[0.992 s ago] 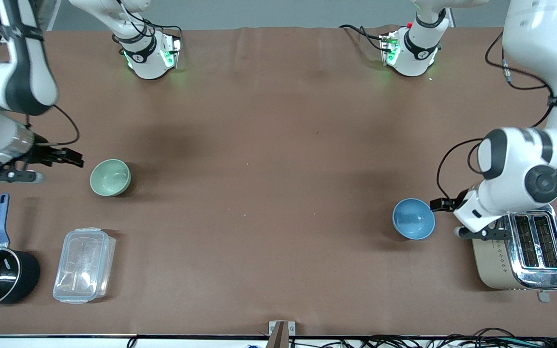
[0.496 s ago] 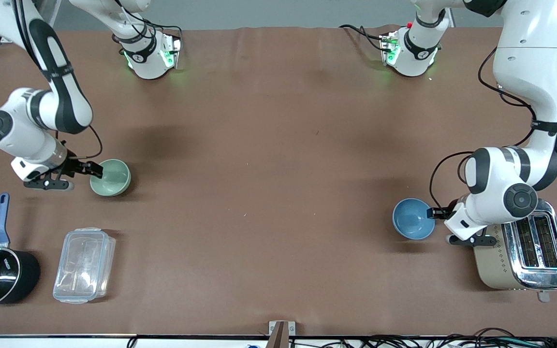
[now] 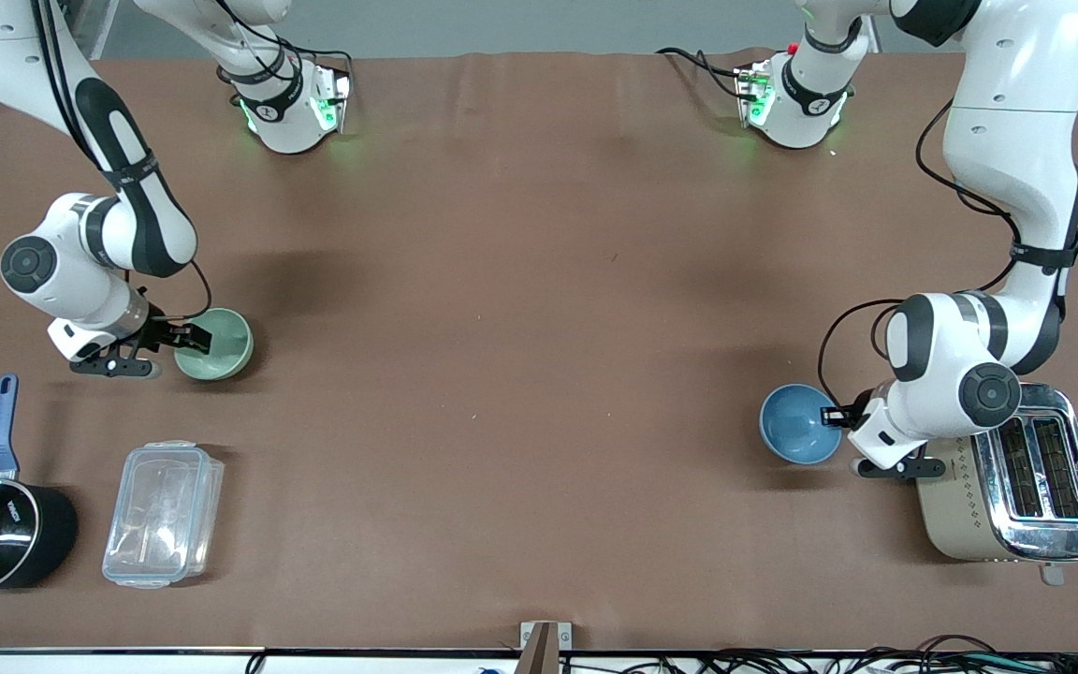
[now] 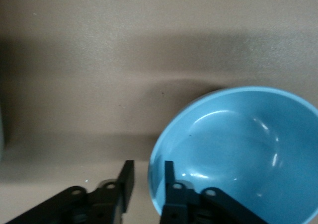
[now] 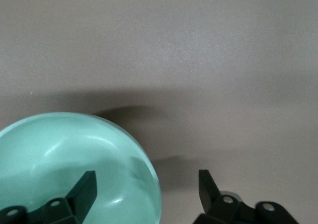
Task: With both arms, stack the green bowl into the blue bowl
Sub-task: 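Grasp the green bowl with the right gripper while the left gripper grasps the blue bowl, then slide the blue bowl with the left gripper while the right gripper lifts the green bowl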
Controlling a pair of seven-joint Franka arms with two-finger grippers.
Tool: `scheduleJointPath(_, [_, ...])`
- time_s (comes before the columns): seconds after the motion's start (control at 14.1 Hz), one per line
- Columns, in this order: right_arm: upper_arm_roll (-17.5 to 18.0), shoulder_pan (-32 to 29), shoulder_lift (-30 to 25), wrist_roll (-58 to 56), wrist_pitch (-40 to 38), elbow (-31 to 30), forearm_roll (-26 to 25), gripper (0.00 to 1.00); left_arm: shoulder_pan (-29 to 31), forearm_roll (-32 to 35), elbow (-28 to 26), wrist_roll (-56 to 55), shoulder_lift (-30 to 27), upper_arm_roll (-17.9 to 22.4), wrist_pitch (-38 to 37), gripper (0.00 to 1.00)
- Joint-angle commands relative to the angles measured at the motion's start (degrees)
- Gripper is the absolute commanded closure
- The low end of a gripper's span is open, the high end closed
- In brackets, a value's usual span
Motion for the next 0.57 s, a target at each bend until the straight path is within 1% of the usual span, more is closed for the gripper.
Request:
scheduleJointPath(0.0, [0.44,-1.09,-0.32,-0.54,1.20,-1.22,-0.58,0.20,-0.66,-2.48,1.76,-0.36,0.51,-0.19,0.11,0.99])
scheduleJointPath(0.07, [0.44,-1.35,-0.06,-0.54,1.20,-1.21,-0.58,0.23,-0.92,-2.40,1.77,-0.27,0.33,-0.28,0.11,1.00])
scheduleJointPath(0.14, [0.44,-1.44,0.03,-0.54,1.20,-1.21,-0.58,0.30,-1.18,-2.39,2.11,-0.27,-0.10,-0.71,0.11,1.00])
scheduleJointPath(0.28, [0.44,-1.70,0.38,-0.45,3.12,-1.48,-0.49,0.45,-1.19,-2.57,3.70,-1.31,-1.06,-4.83,-1.47,1.00])
scheduleJointPath(0.35, [0.44,-2.05,0.65,-0.45,3.49,-1.65,-0.49,0.52,-1.54,-2.57,3.79,-3.41,-2.12,-7.02,-2.26,1.00])
scheduleJointPath(0.5, [0.53,-2.14,0.65,-0.36,3.40,-1.65,-0.05,0.64,-1.89,-2.40,3.79,-9.20,-2.22,-12.73,-2.88,1.00])
